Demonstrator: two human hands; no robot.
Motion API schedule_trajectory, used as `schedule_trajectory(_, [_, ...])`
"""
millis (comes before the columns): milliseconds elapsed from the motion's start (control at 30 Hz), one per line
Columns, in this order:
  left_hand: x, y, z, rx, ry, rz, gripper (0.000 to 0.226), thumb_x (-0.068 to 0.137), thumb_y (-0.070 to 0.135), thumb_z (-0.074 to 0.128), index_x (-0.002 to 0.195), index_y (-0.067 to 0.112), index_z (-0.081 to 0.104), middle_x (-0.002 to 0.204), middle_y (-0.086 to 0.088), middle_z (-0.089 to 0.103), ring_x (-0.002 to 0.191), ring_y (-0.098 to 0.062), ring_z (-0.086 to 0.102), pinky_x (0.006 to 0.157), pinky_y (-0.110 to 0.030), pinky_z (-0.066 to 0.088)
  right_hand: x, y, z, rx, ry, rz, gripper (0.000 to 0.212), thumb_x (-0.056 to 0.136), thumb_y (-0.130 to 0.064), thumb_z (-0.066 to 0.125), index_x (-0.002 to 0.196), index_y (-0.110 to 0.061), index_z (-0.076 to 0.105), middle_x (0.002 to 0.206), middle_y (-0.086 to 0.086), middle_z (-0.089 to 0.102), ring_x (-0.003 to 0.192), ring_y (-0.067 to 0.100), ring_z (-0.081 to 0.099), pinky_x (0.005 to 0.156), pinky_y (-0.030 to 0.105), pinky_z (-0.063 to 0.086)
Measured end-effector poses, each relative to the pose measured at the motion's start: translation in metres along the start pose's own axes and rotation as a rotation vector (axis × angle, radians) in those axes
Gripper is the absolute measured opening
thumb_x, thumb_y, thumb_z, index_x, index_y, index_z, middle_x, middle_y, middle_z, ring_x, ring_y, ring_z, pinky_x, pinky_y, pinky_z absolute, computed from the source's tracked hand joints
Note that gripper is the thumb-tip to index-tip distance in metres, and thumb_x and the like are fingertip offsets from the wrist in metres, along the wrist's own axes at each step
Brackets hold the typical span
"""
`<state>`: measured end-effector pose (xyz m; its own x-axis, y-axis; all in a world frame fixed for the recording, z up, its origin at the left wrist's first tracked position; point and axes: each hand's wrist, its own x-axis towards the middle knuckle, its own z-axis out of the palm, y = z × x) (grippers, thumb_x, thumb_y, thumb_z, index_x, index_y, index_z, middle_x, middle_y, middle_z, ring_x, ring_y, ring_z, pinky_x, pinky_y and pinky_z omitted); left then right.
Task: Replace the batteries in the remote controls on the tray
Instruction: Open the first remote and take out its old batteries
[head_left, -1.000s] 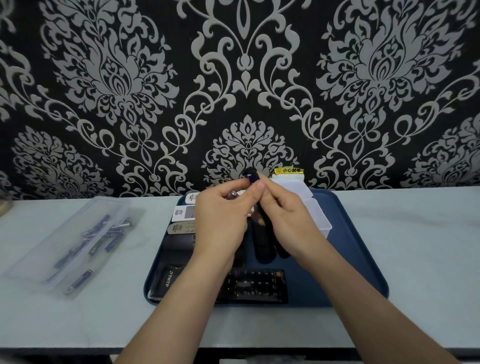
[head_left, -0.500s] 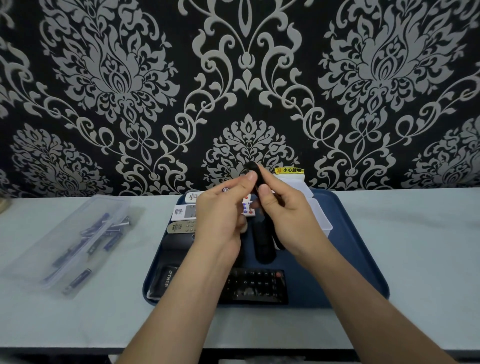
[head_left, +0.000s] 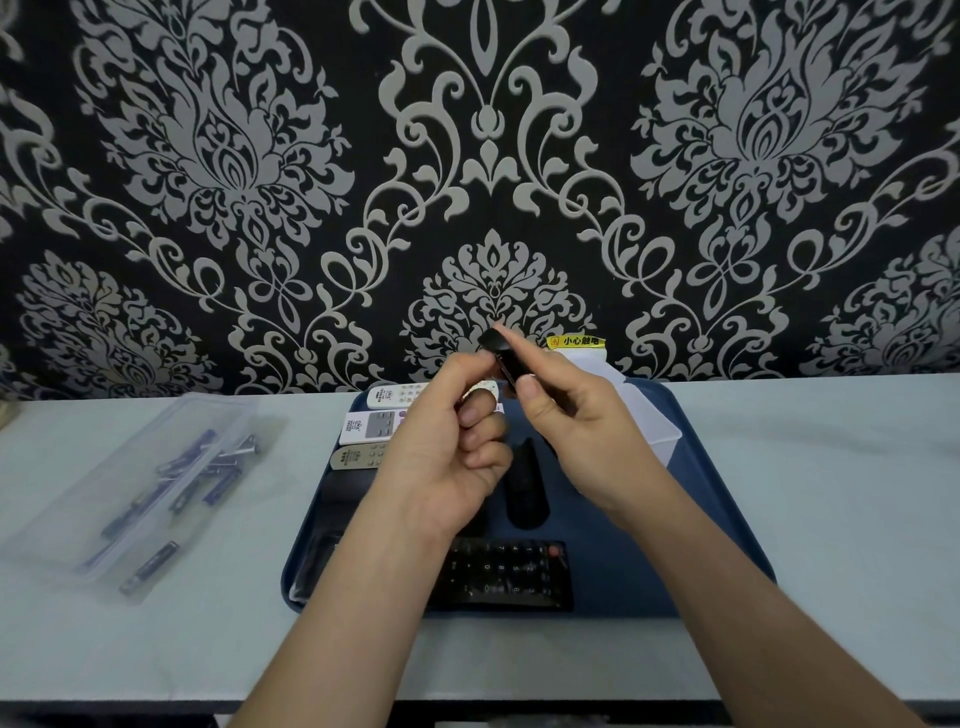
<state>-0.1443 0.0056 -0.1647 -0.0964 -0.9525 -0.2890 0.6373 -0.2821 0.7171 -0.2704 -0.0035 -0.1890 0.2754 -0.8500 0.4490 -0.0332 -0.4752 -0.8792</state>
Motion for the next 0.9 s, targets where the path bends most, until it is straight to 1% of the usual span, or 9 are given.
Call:
schedule_trajectory(100, [0.000,0.001,-0.001,0.010,-0.044,-0.010,0.028,0.080,0.025,0.058,0.054,0.021,0.048,0.050,0.008,0.024,0.041,-0.005,0.018,0.038,-0.017,0.010,0.000,0.000,0.004,-0.004,-0.007,-0.015,0.044,0.102,-0.009,0.045,0.129,-0.043,0.050,0.129,-0.001,0.059,0.123,-0.002,0.050,0.100,0.009,0.034])
schedule_trajectory(233, [-0.003,0.003,0.001,0.006,-0.037,0.049,0.016,0.065,0.020,0.054,0.055,0.019,0.041,0.047,0.007,0.023,0.040,-0.005,0.015,0.039,-0.018,0.008,-0.002,0.006,0.013,-0.050,0.026,-0.008,0.042,0.098,-0.019,0.045,0.125,-0.051,0.050,0.117,0.004,0.060,0.114,0.006,0.056,0.101,0.016,0.039])
schedule_trajectory(300, [-0.002,0.003,0.001,-0.012,0.011,0.072,0.020,0.071,0.014,0.046,0.054,0.020,0.038,0.046,0.007,0.021,0.041,-0.006,0.013,0.041,-0.018,0.006,-0.003,0.008,0.016,-0.095,0.023,0.003,0.044,0.098,-0.018,0.045,0.126,-0.051,0.048,0.112,-0.002,0.060,0.110,0.005,0.056,0.102,0.019,0.040])
schedule_trajectory(400, [0.000,0.002,0.001,-0.017,0.065,0.123,0.022,0.077,0.013,0.039,0.057,0.022,0.035,0.046,0.007,0.019,0.039,-0.006,0.012,0.038,-0.018,0.007,-0.004,0.010,0.019,-0.132,0.032,0.011,0.045,0.100,-0.013,0.046,0.129,-0.047,0.047,0.108,-0.005,0.058,0.105,0.001,0.055,0.097,0.012,0.039])
schedule_trajectory(500, [0.001,0.001,0.002,-0.012,0.097,0.163,0.022,0.078,0.012,0.039,0.058,0.022,0.034,0.046,0.008,0.019,0.039,-0.006,0.011,0.035,-0.018,0.009,-0.003,0.010,0.024,-0.187,0.053,0.035,0.046,0.101,-0.010,0.047,0.133,-0.043,0.046,0.105,-0.004,0.057,0.100,0.000,0.055,0.091,0.008,0.037])
schedule_trajectory(700, [0.008,-0.001,-0.002,0.025,0.176,0.171,0.024,0.075,0.008,0.037,0.057,0.023,0.032,0.044,0.008,0.018,0.038,-0.007,0.010,0.035,-0.018,0.009,-0.004,0.014,0.027,-0.307,0.070,0.061,0.045,0.102,-0.015,0.047,0.141,-0.037,0.047,0.097,-0.009,0.052,0.094,-0.002,0.052,0.089,0.011,0.038])
schedule_trajectory(767, [0.009,-0.006,-0.001,0.073,0.192,0.158,0.029,0.075,0.005,0.035,0.050,0.021,0.032,0.039,0.008,0.022,0.033,-0.006,0.013,0.033,-0.016,0.010,-0.003,0.013,0.029,-0.346,0.078,0.073,0.044,0.102,-0.020,0.047,0.143,-0.038,0.045,0.099,-0.007,0.053,0.095,0.000,0.052,0.087,0.011,0.039])
schedule_trajectory(833, [0.010,-0.010,-0.002,0.082,0.185,0.138,0.033,0.075,0.005,0.035,0.046,0.021,0.033,0.036,0.008,0.024,0.030,-0.006,0.015,0.032,-0.015,0.011,-0.002,0.013,0.030,-0.386,0.094,0.084,0.045,0.102,-0.023,0.047,0.144,-0.038,0.044,0.101,-0.004,0.054,0.094,-0.001,0.052,0.084,0.007,0.038])
schedule_trajectory(900, [0.012,-0.011,-0.003,0.064,0.153,0.121,0.027,0.076,0.010,0.039,0.053,0.022,0.035,0.040,0.009,0.020,0.032,-0.006,0.012,0.031,-0.015,0.010,-0.002,0.014,0.030,-0.390,0.118,0.101,0.044,0.102,-0.023,0.047,0.144,-0.037,0.044,0.101,-0.003,0.055,0.093,-0.002,0.052,0.082,0.003,0.036])
